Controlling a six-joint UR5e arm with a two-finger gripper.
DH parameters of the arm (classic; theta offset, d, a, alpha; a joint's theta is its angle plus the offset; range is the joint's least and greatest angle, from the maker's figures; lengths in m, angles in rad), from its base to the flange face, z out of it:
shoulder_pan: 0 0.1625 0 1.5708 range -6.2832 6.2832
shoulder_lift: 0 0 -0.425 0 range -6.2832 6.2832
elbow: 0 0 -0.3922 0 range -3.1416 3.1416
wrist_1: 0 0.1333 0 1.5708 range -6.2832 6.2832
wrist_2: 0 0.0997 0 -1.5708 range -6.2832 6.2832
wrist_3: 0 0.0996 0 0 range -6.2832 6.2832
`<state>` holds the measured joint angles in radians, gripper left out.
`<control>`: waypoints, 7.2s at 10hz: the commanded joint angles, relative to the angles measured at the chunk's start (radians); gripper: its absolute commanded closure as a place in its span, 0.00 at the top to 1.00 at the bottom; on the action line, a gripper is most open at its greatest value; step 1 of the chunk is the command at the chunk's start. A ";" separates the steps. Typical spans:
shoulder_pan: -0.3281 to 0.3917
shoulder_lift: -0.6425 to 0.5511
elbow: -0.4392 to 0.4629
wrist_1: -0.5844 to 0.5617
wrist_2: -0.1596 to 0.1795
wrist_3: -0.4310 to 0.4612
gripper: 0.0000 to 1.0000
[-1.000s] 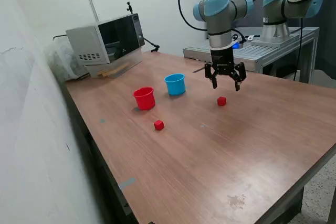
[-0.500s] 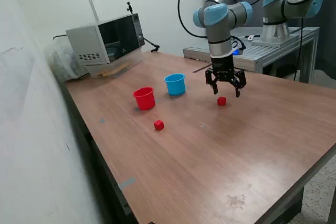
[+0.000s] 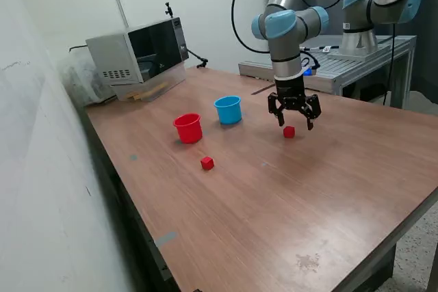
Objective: Place red objects in the red bin, and blue objects in the blue bin.
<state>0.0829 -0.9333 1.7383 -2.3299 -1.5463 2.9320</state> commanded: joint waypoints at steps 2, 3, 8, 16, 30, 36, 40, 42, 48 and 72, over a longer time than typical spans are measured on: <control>-0.032 0.002 0.000 0.000 0.000 -0.002 1.00; -0.038 0.005 -0.002 0.000 0.000 -0.001 1.00; -0.043 0.024 -0.009 -0.002 -0.002 -0.005 1.00; -0.032 -0.031 -0.017 0.012 -0.012 -0.013 0.00; -0.284 0.086 -0.509 0.172 -0.072 0.003 0.00; -0.301 0.177 -0.525 0.127 -0.072 0.004 0.00; -0.321 0.177 -0.513 0.113 -0.072 0.004 1.00; -0.321 0.176 -0.511 0.113 -0.071 0.003 1.00; -0.177 -0.078 -0.416 0.153 -0.066 0.003 1.00; -0.089 0.386 -0.710 0.044 -0.043 0.115 1.00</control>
<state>-0.0022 -0.5600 1.0350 -2.2821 -1.5888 3.0477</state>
